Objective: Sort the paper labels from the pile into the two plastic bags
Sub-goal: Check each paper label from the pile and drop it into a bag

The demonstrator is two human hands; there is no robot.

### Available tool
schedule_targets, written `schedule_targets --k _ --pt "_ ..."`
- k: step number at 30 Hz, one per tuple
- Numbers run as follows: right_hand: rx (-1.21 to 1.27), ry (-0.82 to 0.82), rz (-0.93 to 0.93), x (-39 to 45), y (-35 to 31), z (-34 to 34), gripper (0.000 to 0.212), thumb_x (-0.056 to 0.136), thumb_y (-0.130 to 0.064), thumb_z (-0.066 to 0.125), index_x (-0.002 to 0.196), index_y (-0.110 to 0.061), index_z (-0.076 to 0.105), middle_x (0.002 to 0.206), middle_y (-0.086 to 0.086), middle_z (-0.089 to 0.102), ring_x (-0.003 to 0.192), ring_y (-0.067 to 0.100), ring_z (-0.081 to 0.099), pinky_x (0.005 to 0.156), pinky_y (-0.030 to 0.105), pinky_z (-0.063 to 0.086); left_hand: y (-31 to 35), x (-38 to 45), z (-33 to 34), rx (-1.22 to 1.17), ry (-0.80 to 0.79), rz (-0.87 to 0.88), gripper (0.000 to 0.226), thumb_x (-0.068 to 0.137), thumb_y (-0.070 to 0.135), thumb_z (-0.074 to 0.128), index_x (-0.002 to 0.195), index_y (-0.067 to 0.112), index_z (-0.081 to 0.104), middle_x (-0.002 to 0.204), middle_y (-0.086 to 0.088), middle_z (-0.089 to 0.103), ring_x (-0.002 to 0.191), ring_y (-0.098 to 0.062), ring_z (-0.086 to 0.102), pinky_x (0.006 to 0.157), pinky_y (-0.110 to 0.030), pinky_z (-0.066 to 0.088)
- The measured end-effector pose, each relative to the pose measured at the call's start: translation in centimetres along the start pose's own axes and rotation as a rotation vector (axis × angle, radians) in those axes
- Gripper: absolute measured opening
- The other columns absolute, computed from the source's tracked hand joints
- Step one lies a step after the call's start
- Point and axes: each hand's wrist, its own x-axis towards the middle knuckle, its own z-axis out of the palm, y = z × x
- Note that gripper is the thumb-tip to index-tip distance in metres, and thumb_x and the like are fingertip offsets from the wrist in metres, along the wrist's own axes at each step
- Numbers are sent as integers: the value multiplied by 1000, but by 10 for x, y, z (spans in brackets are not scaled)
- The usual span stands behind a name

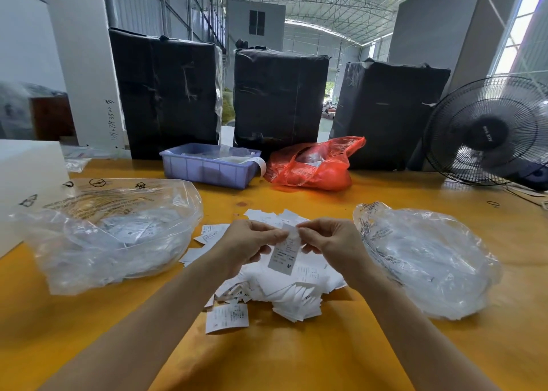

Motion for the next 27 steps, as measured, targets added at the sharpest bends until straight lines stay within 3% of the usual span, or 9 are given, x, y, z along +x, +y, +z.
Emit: schedule_targets --k 4,7,12,14,16,18,21,25,27 --pt "-123 48 -22 3 5 -5 11 87 1 61 94 5 70 71 11 70 50 3 62 51 13 48 15 3 -28 -73 110 -53 13 78 16 76 81 4 72 66 -4 70 47 -9 46 40 -16 33" --pt "-237 181 -112 5 8 -16 11 87 -1 63 94 1 71 69 4 70 56 10 65 54 15 52 28 1 -64 -80 228 -84 14 80 16 74 77 4 68 68 -7 69 49 -10 47 43 -16 33" --pt "-380 407 -256 8 10 -29 11 86 -2 62 93 -2 71 69 0 67 63 5 65 55 9 49 33 -10 -154 433 678 95 5 82 14 72 82 10 69 74 -3 62 64 -13 55 55 -22 45" --pt "-411 464 -272 9 10 -33 11 86 -3 62 92 -3 71 69 0 66 74 0 63 59 9 47 25 -13 -182 581 806 45 5 81 11 73 82 8 69 77 -4 62 74 -19 61 67 -30 49" --pt "-425 499 -268 10 12 -36 12 87 -3 60 93 -2 71 73 3 67 78 7 63 66 17 49 14 -14 -196 707 819 -45 8 80 9 73 85 3 69 84 -8 67 83 -25 64 68 -30 47" --pt "-427 519 -225 13 17 -43 14 89 -6 58 97 -2 69 81 9 69 76 18 63 70 30 52 3 -13 -200 803 800 -102 6 81 5 70 85 1 68 87 -13 69 83 -27 65 66 -30 48" --pt "-482 484 -97 20 27 -66 14 89 -12 58 98 -10 69 87 13 69 79 21 61 73 30 48 -7 -9 -200 902 832 -123 12 81 -2 65 93 -4 67 90 -17 68 84 -29 66 72 -36 54" --pt "-864 435 118 23 38 -100 15 83 -10 60 95 -9 70 77 12 65 72 34 61 65 41 50 -6 -8 -193 984 899 -131 16 87 0 61 103 -5 62 95 -17 64 78 -27 58 64 -31 46" --pt "-1024 330 310 23 43 -110 22 80 -17 69 99 -5 69 88 15 67 84 35 61 73 42 49 -2 -7 -187 1024 901 -91 19 89 8 62 105 -2 62 99 -17 64 81 -27 57 67 -32 47"
